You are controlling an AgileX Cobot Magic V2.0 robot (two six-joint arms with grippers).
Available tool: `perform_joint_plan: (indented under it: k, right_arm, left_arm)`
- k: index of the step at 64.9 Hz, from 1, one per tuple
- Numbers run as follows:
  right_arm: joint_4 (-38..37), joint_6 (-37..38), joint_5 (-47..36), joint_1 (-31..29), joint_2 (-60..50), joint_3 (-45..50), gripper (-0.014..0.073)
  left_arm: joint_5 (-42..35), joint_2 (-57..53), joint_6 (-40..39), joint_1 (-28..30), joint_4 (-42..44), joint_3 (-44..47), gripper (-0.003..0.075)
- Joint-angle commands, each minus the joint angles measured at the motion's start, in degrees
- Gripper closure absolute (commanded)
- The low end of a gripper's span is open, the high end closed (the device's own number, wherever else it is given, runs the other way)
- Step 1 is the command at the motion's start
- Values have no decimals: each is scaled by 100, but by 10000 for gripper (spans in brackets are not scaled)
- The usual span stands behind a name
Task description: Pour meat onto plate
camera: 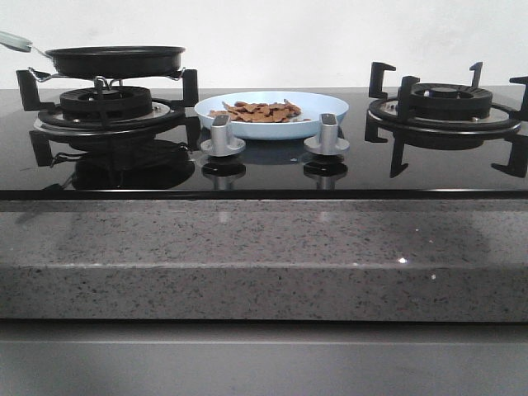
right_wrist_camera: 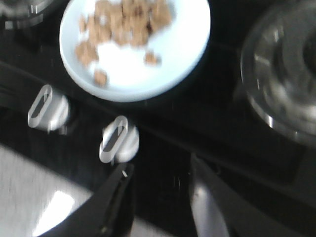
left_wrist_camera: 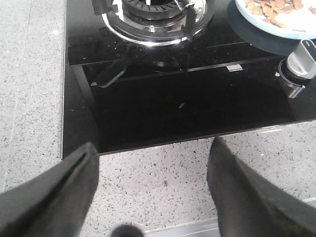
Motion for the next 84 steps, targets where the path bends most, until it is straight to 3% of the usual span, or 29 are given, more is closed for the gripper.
perform_joint_plan:
  k: [1,35,55,70,77,84]
  right_arm:
    - [-52,-12,-286,3,-761,504,289]
    - [-74,-12,-1166,3,-4402,3660,289]
    - [-64,-12,-1135,3,-5819,4317,289]
    - [-52,-12,-1092,3,-6037,4472,295]
    - [-52,-12,-1087,3,-6037,4472,380]
    - [-52,-12,-1093,3,-6037,4472,543]
  left_arm:
    - [-344,-16,-61,-48,-66,-140,262]
    - [-344,-16,-61,-48,-66,-140,262]
    - [-344,-16,-61,-48,-66,-140,262]
    - [-368,-16,-61,-48,-66,-140,262]
    - [-376,-16,-61,-48,-66,-140,318]
    - [-376,-16,-61,-48,-66,-140,468]
